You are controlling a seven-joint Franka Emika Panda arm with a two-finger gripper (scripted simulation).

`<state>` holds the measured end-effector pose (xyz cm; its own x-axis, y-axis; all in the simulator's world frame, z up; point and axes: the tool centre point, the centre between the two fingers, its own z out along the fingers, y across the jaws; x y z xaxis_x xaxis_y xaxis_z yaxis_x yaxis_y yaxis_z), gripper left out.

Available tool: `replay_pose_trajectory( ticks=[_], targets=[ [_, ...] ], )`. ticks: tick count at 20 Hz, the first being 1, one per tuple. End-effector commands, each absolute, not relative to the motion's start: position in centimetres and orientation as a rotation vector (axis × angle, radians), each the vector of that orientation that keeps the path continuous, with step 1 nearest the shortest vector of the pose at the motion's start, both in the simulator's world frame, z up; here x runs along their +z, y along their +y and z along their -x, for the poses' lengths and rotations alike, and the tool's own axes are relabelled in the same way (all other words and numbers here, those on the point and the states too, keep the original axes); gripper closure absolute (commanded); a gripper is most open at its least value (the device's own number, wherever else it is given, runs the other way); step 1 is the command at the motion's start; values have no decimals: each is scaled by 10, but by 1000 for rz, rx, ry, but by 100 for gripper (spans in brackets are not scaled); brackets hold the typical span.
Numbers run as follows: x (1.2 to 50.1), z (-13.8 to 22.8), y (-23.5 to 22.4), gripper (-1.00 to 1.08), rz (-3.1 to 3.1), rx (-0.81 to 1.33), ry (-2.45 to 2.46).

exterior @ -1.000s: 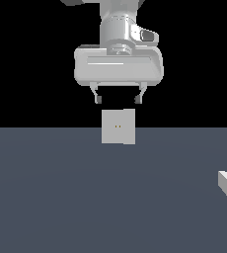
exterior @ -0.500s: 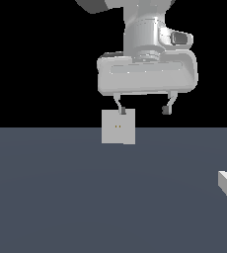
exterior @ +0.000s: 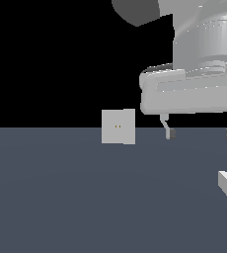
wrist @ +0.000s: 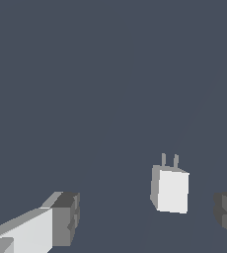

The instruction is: Plug the charger into the wall socket.

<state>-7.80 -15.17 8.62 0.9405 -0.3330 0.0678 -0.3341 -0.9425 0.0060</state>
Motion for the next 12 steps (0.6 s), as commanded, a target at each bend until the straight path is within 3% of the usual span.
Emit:
replay_pose_trajectory(
  ticks=[1,12],
  targets=[
    [77,89,-165,-92,-3065,113,-587],
    [64,105,-184,-92,-3047,122,-667]
  ],
)
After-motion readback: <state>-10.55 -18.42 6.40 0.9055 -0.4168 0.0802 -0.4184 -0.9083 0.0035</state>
